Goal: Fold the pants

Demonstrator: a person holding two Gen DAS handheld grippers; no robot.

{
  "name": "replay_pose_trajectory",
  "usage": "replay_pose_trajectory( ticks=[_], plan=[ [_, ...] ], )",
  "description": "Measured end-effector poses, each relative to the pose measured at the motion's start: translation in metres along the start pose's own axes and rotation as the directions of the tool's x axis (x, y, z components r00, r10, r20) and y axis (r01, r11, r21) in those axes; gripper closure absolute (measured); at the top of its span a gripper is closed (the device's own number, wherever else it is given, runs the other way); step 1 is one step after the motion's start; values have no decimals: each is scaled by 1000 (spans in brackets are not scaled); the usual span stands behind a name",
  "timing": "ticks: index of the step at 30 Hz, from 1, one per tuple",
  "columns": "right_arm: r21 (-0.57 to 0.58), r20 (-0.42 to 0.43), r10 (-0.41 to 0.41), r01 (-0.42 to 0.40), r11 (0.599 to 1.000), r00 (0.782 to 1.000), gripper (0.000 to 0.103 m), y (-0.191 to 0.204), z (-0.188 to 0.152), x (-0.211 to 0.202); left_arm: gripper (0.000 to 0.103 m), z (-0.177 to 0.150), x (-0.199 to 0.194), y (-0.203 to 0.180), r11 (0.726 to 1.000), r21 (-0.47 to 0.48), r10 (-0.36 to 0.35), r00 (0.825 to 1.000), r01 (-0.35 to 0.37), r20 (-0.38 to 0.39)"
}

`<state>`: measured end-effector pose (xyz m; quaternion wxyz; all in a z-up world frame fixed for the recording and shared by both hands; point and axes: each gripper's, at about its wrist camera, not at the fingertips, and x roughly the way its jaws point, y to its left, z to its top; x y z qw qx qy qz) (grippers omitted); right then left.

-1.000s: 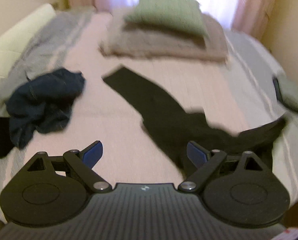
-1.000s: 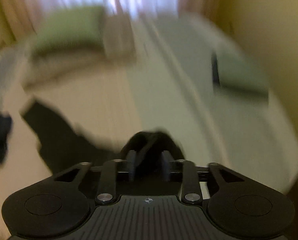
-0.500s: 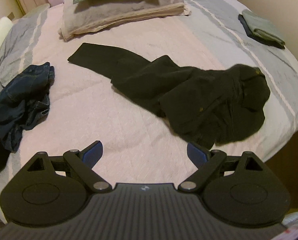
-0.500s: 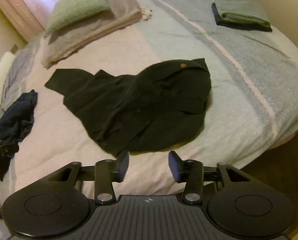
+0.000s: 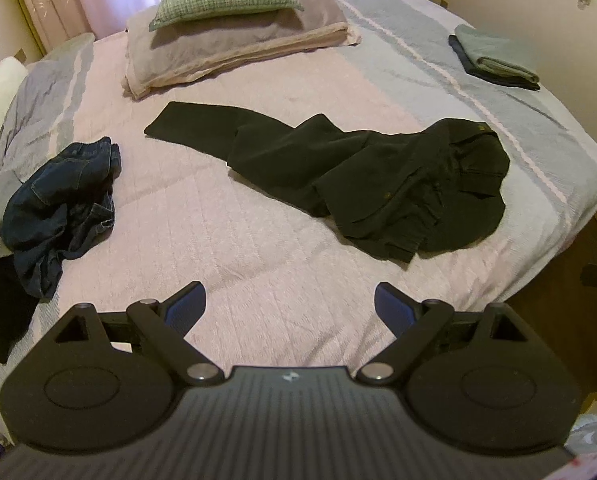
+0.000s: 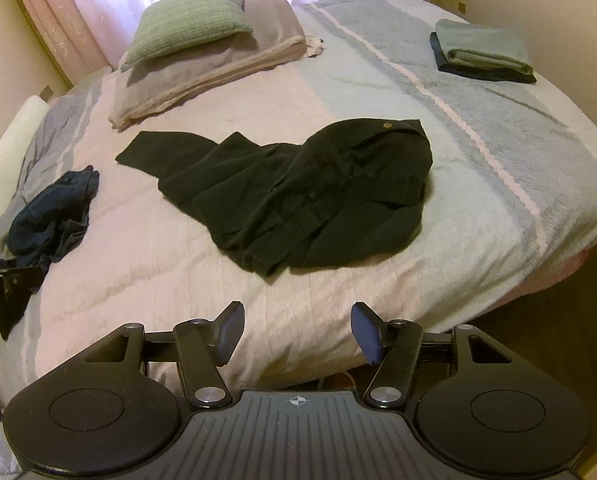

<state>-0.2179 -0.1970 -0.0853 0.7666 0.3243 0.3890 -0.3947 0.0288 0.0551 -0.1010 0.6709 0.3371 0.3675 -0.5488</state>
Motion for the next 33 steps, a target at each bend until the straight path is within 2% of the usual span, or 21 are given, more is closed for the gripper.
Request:
replay_pose_trajectory(
  ticks=[8,13,19,22,24,26,29,33],
  plan=[
    [-9,10,-6,6,1000,1000,46,6,-9,-5,14,-13,-10,-3,1000,18,-10,1000,10,9],
    [-41,17,2,-2,999,1000,46,6,-3,2,14,-15,-6,-3,1000,8,-6,1000,6,0],
    [-188,34,4,3,982,999,46,12,15,27,14,-19,10,9,997,-69,21,1000,-22,-20],
    [-321,46,36,-19,947,998,46,17,28,48,14,-21,22,20,989,-141,48,998,-52,-31],
    [-437,46,61,-35,899,997,46,20,33,67,14,-23,32,28,977,-194,83,996,-89,-40],
    [-572,32,78,-46,819,996,46,25,36,93,14,-26,45,36,957,-259,119,991,-131,-59],
    [-762,-18,97,-77,644,995,46,33,33,138,14,-33,67,45,910,-358,180,978,-207,-107],
    [-915,-63,107,-100,390,992,46,33,19,204,14,-45,95,56,837,-466,240,958,-286,-158]
  ],
)
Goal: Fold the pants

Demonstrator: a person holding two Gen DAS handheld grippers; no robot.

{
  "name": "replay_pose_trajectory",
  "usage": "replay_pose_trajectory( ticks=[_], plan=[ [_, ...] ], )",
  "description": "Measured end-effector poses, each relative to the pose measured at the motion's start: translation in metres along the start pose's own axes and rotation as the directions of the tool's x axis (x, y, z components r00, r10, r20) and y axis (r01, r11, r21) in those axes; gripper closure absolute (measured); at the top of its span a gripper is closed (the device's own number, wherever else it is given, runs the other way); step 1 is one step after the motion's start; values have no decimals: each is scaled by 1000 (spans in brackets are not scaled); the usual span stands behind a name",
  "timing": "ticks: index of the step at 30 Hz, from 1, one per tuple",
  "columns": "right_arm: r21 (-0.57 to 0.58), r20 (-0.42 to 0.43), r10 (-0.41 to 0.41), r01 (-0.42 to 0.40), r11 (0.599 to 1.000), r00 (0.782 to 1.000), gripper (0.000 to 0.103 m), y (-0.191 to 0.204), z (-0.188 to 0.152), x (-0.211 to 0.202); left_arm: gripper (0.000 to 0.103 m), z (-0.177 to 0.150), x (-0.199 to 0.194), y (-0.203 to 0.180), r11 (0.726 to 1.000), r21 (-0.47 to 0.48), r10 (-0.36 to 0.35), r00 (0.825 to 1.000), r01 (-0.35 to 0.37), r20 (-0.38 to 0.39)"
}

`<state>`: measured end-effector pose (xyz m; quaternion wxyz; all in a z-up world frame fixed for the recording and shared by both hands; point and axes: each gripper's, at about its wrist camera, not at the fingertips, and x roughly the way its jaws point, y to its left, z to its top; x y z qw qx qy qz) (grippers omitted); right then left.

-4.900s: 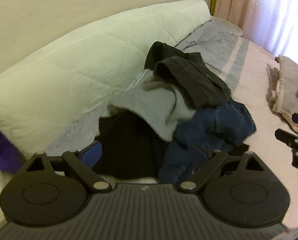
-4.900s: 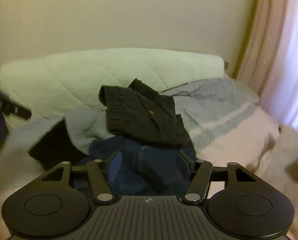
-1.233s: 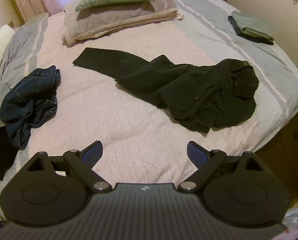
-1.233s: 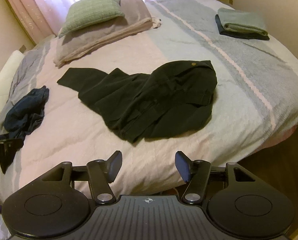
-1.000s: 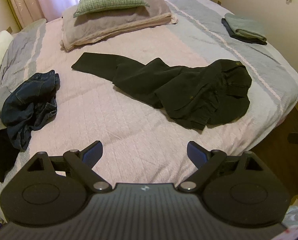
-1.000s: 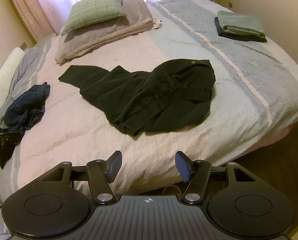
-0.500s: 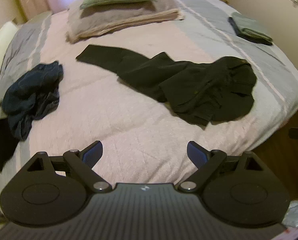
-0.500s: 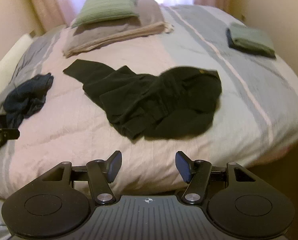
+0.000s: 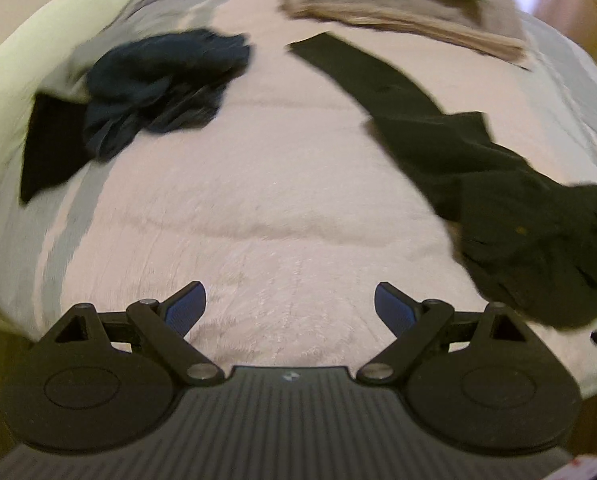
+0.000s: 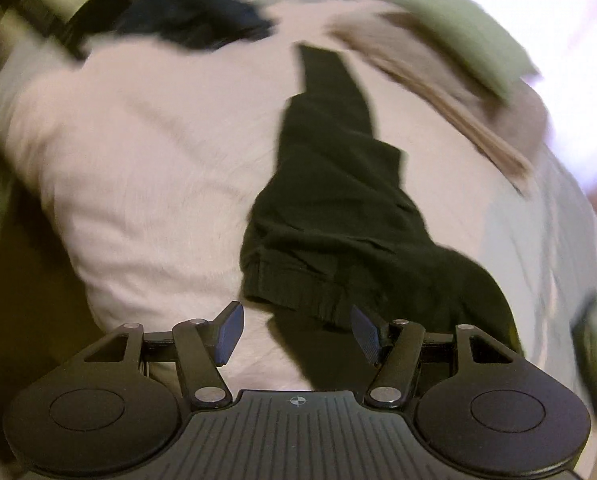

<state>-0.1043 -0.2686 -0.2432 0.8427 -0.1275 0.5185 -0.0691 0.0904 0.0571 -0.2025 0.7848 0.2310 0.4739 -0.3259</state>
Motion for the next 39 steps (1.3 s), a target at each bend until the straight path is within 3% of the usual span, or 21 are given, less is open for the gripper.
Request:
replay_pose_trajectory(
  ticks=[4,7,9,13,14,15,17,18,20,22,25,29,33,34,35,36,37,39],
  plan=[
    [-269,14,8,-4,963,1000,46,10,-22,64,14,-11,32,1,989,-125,72,997,-73,-14],
    [-468,76,-11,45,883,997,46,20,-38,104,14,-18,54,3,975,-199,90,996,-93,-28],
    [-584,111,-34,93,806,993,46,33,-51,132,14,-25,68,3,967,-226,106,993,-113,-44],
    [-711,215,-70,206,673,974,45,44,-71,172,14,-36,89,-6,959,-245,121,988,-141,-92],
    [-710,245,-71,229,666,967,45,45,-72,177,14,-38,93,-9,959,-245,122,987,-144,-102],
    [-690,261,-64,233,685,963,56,40,-68,180,14,-39,96,-13,959,-243,121,986,-145,-112],
    [-595,258,-23,178,784,966,89,19,-49,177,14,-41,97,-24,961,-231,124,985,-150,-123],
    [-524,264,20,126,842,964,94,2,-36,169,14,-39,97,-29,963,-222,126,984,-151,-123],
    [-415,328,43,103,904,944,95,-33,-15,147,14,-34,95,-39,967,-203,129,984,-151,-119],
    [-280,410,15,110,954,912,96,-82,7,117,14,-29,89,-50,970,-189,131,985,-150,-108],
    [-52,513,-119,169,984,850,96,-183,40,74,14,-16,84,-65,973,-172,139,987,-152,-83],
    [179,499,-337,286,941,798,97,-333,67,57,14,3,83,-94,979,-152,130,990,-136,-48],
    [403,368,-487,336,851,792,96,-486,83,87,14,16,89,-133,989,-116,90,996,-93,-29],
    [473,298,-506,335,815,809,95,-526,84,104,14,18,92,-145,991,-101,81,996,-84,-27],
    [531,204,-497,331,780,844,86,-565,83,125,14,20,95,-157,994,-86,71,997,-73,-26],
    [608,103,-470,319,727,877,73,-602,75,145,14,22,99,-170,996,-71,58,998,-60,-27],
    [686,40,-440,295,665,897,72,-626,63,157,14,23,103,-182,997,-58,42,999,-44,-30],
    [824,46,-364,171,540,930,69,-653,19,168,14,24,113,-204,999,-42,4,999,-6,-39]
  ],
)
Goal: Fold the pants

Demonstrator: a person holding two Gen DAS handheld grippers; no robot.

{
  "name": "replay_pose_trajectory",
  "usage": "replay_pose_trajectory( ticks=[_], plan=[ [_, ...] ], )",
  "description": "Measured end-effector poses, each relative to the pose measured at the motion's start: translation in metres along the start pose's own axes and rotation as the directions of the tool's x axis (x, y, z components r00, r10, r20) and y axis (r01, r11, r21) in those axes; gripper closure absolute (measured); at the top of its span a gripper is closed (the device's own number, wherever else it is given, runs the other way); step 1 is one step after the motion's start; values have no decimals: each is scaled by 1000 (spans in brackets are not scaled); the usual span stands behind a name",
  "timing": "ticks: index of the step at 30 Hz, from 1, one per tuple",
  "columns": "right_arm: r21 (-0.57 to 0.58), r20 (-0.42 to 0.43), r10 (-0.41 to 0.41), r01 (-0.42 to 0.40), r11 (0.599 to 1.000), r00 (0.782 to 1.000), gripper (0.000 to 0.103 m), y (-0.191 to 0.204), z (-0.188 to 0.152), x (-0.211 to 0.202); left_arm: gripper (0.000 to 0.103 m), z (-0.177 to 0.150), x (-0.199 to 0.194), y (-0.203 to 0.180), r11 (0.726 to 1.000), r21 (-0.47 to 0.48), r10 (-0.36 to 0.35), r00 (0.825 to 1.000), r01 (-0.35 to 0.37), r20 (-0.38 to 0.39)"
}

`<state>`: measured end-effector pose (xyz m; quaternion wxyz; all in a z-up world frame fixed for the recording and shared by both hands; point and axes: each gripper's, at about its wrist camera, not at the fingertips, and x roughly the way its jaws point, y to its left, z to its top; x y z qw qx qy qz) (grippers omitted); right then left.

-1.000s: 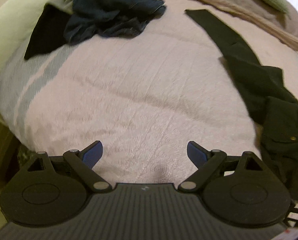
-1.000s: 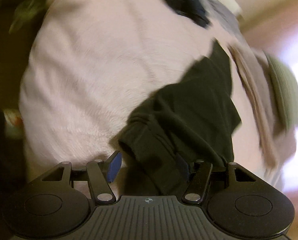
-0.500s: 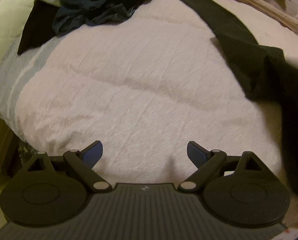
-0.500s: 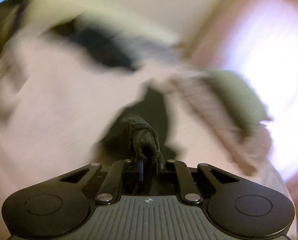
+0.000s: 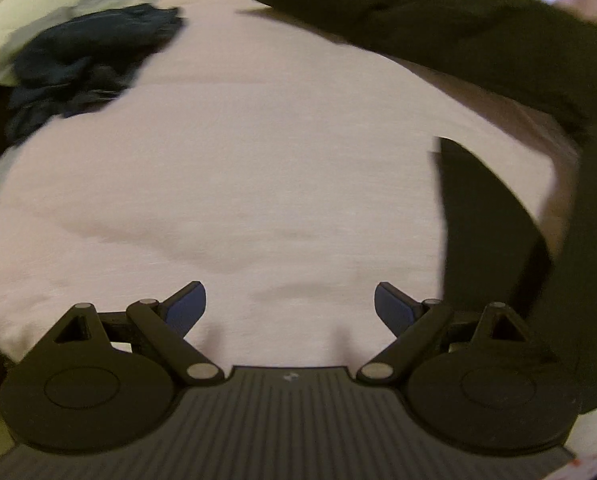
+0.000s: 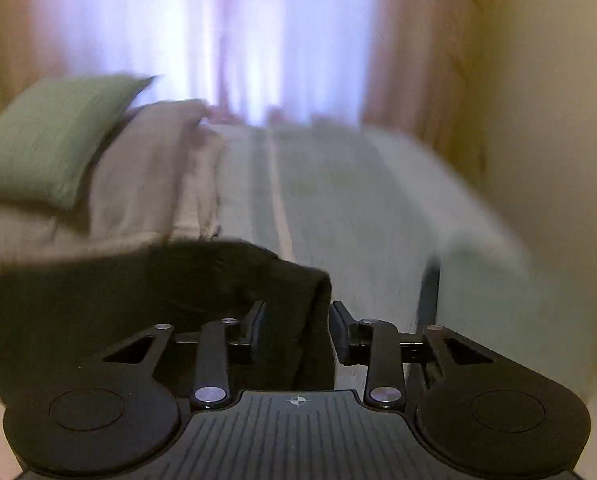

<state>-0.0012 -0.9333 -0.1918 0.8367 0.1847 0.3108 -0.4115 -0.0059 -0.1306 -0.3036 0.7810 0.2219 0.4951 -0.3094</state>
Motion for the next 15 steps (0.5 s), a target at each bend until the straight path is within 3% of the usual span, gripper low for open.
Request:
replay_pose_trajectory(
  ticks=[3,6,8,10,13,15],
  plan=[
    [194,-51,171,-159,968,984,56,-55,-51,2,14,0,17,-21,998,-7,-62,997,62,-41],
    [372,-110,271,-213,903,956,53,-103,-121,-6,16,-2,30,-30,992,-62,-117,990,112,-79],
    [499,-144,310,-201,843,940,48,-136,-160,-6,17,-5,37,-29,982,-124,-157,982,144,-103],
    [635,-141,345,-183,751,928,43,-155,-196,-9,17,-10,43,-29,967,-195,-192,974,166,-123],
    [804,-47,405,-205,557,913,41,-171,-233,-6,17,-13,50,-23,943,-286,-214,969,171,-127],
    [852,-4,403,-208,480,915,41,-174,-244,8,17,-15,55,-23,929,-329,-220,967,167,-130]
  ],
)
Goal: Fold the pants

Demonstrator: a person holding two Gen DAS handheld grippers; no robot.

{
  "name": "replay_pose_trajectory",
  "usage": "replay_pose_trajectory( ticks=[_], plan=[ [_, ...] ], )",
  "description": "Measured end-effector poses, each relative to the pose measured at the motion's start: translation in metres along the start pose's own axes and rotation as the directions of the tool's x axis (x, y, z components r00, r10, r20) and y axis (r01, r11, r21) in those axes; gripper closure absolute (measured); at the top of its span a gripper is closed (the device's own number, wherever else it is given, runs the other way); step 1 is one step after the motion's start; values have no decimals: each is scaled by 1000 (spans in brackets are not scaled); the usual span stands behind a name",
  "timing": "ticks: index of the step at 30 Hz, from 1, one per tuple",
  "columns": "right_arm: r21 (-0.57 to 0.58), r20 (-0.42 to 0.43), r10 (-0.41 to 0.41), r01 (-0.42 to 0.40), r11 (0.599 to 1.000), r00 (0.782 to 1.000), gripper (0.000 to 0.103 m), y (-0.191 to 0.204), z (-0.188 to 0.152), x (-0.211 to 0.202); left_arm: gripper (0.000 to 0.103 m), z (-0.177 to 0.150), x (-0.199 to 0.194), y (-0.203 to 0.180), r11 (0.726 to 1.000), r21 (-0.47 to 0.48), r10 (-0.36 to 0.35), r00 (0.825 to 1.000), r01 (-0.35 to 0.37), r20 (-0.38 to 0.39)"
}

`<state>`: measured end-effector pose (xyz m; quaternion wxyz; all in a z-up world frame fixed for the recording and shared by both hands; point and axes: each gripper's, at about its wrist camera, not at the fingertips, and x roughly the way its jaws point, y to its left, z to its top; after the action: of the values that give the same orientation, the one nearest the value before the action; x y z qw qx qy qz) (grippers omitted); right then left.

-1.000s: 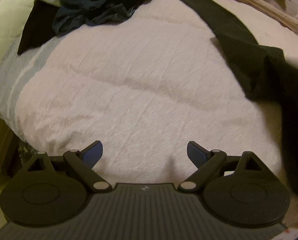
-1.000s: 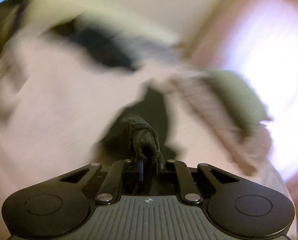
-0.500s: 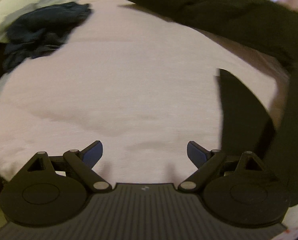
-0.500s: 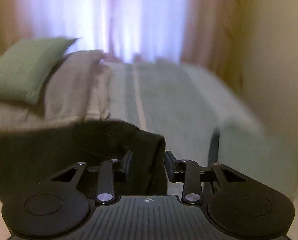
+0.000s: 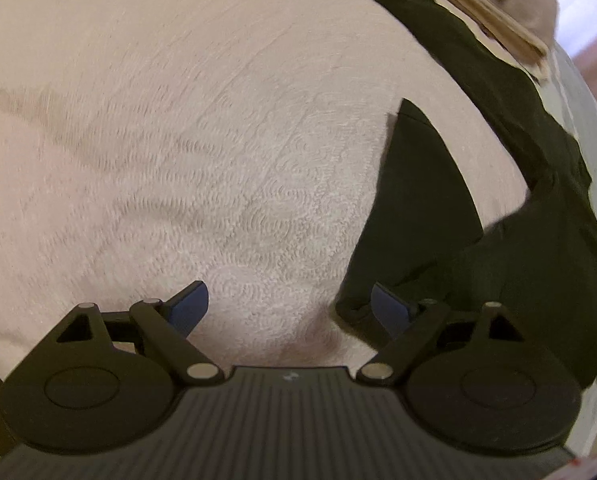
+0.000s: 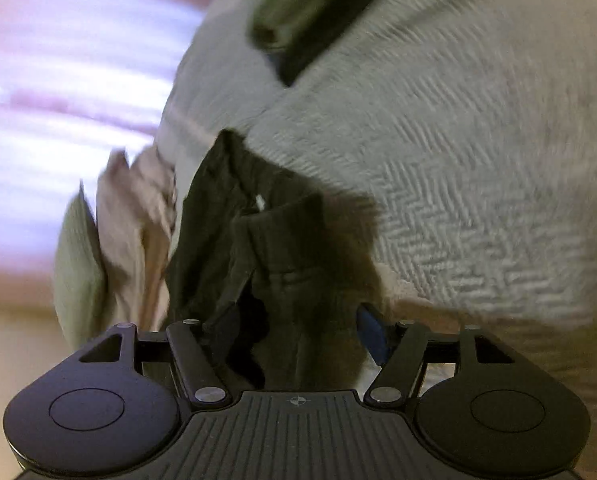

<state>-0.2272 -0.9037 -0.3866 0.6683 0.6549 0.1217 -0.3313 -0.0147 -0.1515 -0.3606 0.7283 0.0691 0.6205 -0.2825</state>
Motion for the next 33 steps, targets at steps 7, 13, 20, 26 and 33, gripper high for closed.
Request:
replay_pose_trajectory(
  ticks=[7,13,20,26,33],
  plan=[
    [-207,-47,17,-27,978,999,97,18,-3,47,22,11,12,-8,1000,13,-20,1000,20,24],
    [-228,228,46,7,974,972,101,33,30,-7,42,36,40,-30,993,112,-39,999,38,6],
    [-265,250,-14,82,961,968,101,36,64,-7,46,53,84,-72,949,297,-85,994,103,-72],
    [-217,244,18,37,975,970,101,30,45,-35,102,63,37,-47,970,126,-210,978,210,-7],
    [-280,174,31,19,960,984,101,54,15,-84,100,146,-83,15,997,3,70,963,-74,261]
  ],
)
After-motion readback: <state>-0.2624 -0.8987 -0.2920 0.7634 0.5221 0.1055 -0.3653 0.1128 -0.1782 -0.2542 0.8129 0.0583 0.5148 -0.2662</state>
